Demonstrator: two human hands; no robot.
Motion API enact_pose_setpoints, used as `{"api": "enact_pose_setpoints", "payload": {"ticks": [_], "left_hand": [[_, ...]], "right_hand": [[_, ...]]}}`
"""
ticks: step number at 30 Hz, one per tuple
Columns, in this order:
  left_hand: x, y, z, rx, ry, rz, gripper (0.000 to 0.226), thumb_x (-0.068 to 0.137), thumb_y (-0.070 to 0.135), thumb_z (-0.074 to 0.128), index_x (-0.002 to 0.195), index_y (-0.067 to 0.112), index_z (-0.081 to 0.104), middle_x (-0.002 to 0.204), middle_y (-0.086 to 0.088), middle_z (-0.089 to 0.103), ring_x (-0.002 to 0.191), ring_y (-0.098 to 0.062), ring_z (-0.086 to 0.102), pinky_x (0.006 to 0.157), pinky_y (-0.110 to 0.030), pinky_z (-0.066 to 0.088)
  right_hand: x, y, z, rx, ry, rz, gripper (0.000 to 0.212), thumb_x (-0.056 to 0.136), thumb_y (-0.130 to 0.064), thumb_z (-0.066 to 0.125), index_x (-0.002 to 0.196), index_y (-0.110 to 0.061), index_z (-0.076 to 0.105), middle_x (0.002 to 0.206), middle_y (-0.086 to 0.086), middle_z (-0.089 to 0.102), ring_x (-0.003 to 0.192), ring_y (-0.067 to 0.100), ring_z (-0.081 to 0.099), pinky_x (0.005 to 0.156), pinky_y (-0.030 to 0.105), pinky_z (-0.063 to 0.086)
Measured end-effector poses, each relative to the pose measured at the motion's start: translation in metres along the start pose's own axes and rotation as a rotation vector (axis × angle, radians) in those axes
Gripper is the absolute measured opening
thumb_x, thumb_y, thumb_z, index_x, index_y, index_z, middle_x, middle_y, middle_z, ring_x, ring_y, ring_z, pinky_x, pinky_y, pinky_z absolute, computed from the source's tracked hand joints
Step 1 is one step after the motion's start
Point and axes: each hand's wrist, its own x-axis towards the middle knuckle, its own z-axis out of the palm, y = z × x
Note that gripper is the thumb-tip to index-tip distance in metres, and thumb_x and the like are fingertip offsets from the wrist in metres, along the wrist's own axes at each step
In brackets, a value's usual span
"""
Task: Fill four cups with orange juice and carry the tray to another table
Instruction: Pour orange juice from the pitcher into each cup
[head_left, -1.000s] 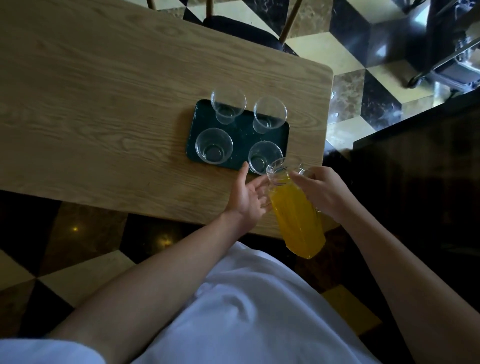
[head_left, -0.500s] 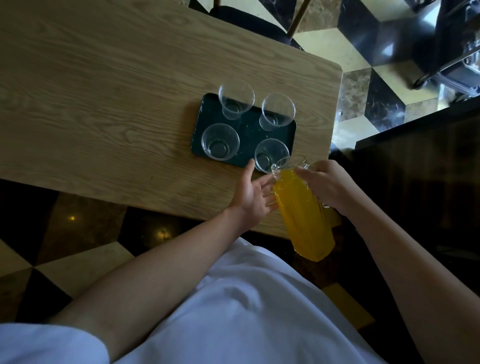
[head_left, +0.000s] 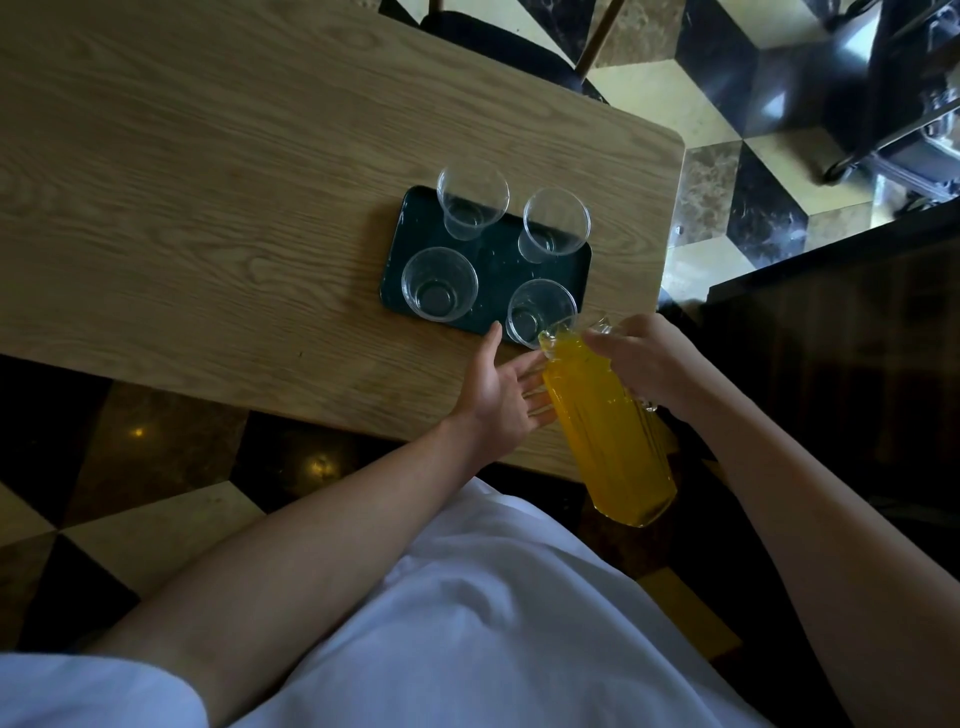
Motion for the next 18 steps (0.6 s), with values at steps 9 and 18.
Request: {"api": "enact_pose_setpoints", "payload": {"ticks": [9,18], "left_hand": [[0.003,-0.001,-0.001,0.005,0.017,0.014,0.079,0.092,0.076,0.041,0.134,0.013,0.065,0.133,-0.013,0.07,0.127,-0.033,0.062,0.11,-0.051,0.045],[0.004,-0.001,-0.002,0.002,0.032,0.012,0.077,0.091,0.076,0.043,0.133,0.016,0.067,0.129,-0.011,0.072,0.126,-0.032,0.063,0.111,-0.051,0.043]], "right_hand": [[0.005,-0.011,-0.003,-0.072,0.011,0.049,0.046,0.095,-0.043,0.06,0.066,-0.009,0.052,0.055,0.005,0.051,0.044,0.017,0.047,0.049,0.026,0.038],[0.005,-0.011,-0.004,-0.055,0.001,0.054,0.043,0.094,-0.044,0.06,0.069,-0.01,0.052,0.058,0.006,0.052,0.046,0.018,0.047,0.051,0.028,0.039]]}}
